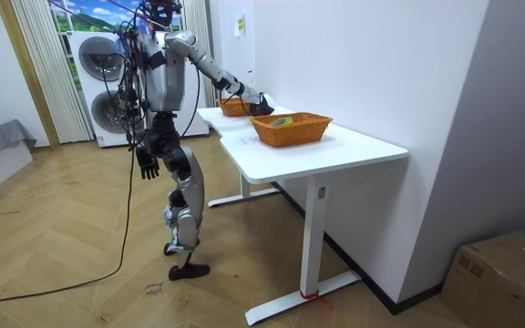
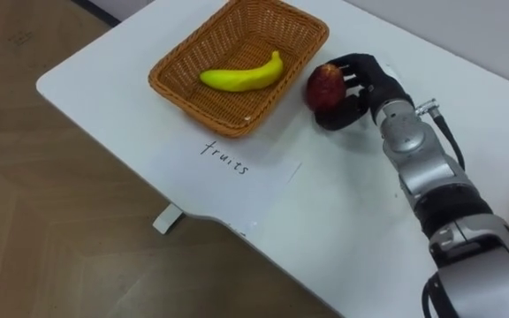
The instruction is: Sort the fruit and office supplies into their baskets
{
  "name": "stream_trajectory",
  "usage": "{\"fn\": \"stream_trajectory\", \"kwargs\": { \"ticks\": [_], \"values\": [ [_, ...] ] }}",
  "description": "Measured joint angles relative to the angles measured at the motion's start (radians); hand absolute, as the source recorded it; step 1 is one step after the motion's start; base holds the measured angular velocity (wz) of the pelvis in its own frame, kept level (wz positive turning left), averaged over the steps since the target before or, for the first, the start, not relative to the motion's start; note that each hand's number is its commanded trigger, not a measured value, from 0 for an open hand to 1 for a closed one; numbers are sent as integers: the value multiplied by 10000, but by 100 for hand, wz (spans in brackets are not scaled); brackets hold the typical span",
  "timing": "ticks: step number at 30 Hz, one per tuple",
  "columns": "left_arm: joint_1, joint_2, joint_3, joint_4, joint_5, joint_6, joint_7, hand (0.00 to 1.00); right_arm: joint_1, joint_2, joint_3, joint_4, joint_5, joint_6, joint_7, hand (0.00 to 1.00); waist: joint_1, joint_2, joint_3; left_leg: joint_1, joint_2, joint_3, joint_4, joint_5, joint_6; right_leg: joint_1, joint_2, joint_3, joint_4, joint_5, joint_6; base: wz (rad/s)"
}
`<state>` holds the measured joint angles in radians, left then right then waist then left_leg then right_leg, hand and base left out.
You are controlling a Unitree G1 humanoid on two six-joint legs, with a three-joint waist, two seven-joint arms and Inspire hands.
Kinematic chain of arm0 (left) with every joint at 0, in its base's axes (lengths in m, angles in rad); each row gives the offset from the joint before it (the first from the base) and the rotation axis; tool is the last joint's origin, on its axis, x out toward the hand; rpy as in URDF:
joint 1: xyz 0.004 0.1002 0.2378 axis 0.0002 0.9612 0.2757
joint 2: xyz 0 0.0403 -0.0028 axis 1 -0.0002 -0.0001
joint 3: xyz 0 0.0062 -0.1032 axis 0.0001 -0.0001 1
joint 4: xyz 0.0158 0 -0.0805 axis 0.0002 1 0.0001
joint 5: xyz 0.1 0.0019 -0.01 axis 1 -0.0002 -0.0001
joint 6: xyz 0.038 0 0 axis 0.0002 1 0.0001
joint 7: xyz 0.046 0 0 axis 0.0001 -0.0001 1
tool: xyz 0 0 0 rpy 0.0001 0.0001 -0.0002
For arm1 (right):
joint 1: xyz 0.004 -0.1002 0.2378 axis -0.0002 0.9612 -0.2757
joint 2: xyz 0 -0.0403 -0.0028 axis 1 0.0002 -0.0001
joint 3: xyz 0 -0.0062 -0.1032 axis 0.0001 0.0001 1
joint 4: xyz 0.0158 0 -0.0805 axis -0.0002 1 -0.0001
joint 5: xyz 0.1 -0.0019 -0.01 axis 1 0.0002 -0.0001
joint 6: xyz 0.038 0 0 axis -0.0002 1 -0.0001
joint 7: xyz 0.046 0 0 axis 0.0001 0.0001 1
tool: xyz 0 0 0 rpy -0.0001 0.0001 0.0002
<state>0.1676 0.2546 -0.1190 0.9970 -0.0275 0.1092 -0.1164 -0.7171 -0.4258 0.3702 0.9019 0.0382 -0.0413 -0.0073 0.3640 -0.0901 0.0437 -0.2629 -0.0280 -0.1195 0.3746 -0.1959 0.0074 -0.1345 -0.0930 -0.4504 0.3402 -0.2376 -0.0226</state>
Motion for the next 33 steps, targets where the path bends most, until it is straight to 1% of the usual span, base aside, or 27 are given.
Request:
{"fn": "stream_trajectory", "kwargs": {
  "ticks": [3, 4, 6, 9, 11, 12, 14, 15, 17, 18, 19, 20, 22, 23, 24, 26, 28, 29, 33],
  "values": [
    [5, 12, 0, -4, -3, 0, -7, 0, 1, 0, -1, 0, 22, 86, 145, 100, -58, 43, -9, 103, -6, -8, -23, 0, 1, 120, -9, 11, -36, 2, 4, 2],
    [3, 15, 0, -11, -3, 0, -6, 0, 14, 0, -1, 0, 23, 116, 208, 100, -98, 72, -27, 143, -1, -39, -29, 0, 2, 225, -2, 9, -150, 36, 26, 8],
    [4, 19, 7, -70, -5, -1, 0, 0, 38, 0, -8, -4, 34, 119, 255, 100, -200, 85, -27, 178, -2, -93, -9, 0, 2, 301, 48, -31, -196, 50, 32, 8],
    [113, 19, 26, -133, -4, 8, 8, 0, 101, -9, -22, -122, 9, 246, 384, 100, -368, 145, -62, 281, -5, -110, 35, -1, 3, 441, 53, -48, -276, 80, 52, 2],
    [302, -18, 191, -287, 7, 12, 20, 0, 317, -47, -134, -402, -17, 403, 542, 100, -510, 233, -177, 319, -12, -102, 13, -2, 8, 484, 40, -49, -302, 95, 63, 0],
    [444, -22, 326, -380, 9, 2, 33, 0, 460, -49, -137, -590, -15, 451, 599, 100, -552, 276, -220, 373, -12, -74, 5, 0, 10, 524, 32, -38, -297, 95, 64, 0],
    [548, -16, 454, -373, 8, 4, 49, 0, 610, -60, -162, -814, -61, 495, 764, 100, -657, 333, -254, 496, -11, -16, -57, 1, 10, 602, -6, 9, -298, 95, 65, -7],
    [626, -47, 582, -347, 54, 3, 35, 0, 762, -92, -322, -1081, -155, 574, 858, 100, -746, 377, -318, 563, -15, -10, -139, 1, 11, 659, -19, 13, -304, 93, 68, -5],
    [782, -101, 809, -311, 229, 2, -18, 0, 916, -108, -645, -1525, -219, 646, 937, 100, -891, 427, -352, 781, -24, -1, -247, 8, 21, 849, -48, 3, -328, 81, 89, 0],
    [845, -99, 862, -301, 238, 6, -39, 0, 953, -117, -755, -1637, -215, 648, 952, 100, -936, 426, -353, 884, -30, 26, -317, 18, 33, 932, -71, 9, -329, 70, 103, 0],
    [1000, -101, 968, -323, 341, 5, -65, 0, 977, -227, -825, -1853, -169, 651, 963, 100, -1077, 416, -366, 1070, -63, 41, -399, 25, 43, 1102, -114, 2, -330, 16, 145, 4],
    [1146, -97, 1070, -353, 401, 7, -71, 0, 984, -433, -827, -2105, -69, 654, 964, 100, -1157, 388, -384, 1227, -96, 51, -450, 24, 47, 1252, -146, -1, -330, -38, 176, 6],
    [1272, -94, 1199, -352, 430, 22, -70, 0, 983, -713, -878, -2387, -46, 652, 946, 100, -1214, 332, -407, 1518, -161, 59, -544, 31, 62, 1519, -194, -50, -350, -84, 213, 7],
    [1306, -80, 1224, -349, 446, 36, -70, 0, 984, -831, -886, -2409, -92, 652, 925, 100, -1277, 288, -423, 1731, -168, 61, -610, 33, 67, 1773, -195, -83, -481, -102, 246, 13],
    [1358, -81, 1363, -331, 547, 39, -79, 0, 984, -858, -887, -2424, -160, 653, 932, 100, -1369, 210, -448, 1953, -180, 61, -718, 49, 93, 1963, -195, -79, -514, -118, 275, 12],
    [1364, -78, 1570, -264, 718, 90, -87, 0, 987, -858, -887, -2518, -304, 656, 971, 100, -1397, 95, -431, 2167, -180, 58, -733, 48, 94, 2215, -171, -100, -662, -130, 295, 6],
    [1326, -64, 1579, -257, 796, 154, -92, 0, 1050, -860, -897, -2668, -411, 682, 979, 100, -1440, 23, -422, 2293, -174, 57, -734, 37, 102, 2396, -134, -134, -798, -121, 308, 6],
    [1325, -72, 1575, -258, 795, 156, -122, 0, 1142, -863, -924, -2902, -430, 780, 1004, 100, -1440, -4, -411, 2376, -172, 57, -739, 28, 105, 2475, -125, -140, -841, -119, 311, 0],
    [1335, -76, 1569, -257, 886, 165, -221, 0, 1222, -863, -925, -3279, -490, 955, 1247, 100, -1444, 17, -380, 2494, -166, 61, -750, -15, 108, 2595, -115, -152, -836, -116, 318, 0]
  ]
}}
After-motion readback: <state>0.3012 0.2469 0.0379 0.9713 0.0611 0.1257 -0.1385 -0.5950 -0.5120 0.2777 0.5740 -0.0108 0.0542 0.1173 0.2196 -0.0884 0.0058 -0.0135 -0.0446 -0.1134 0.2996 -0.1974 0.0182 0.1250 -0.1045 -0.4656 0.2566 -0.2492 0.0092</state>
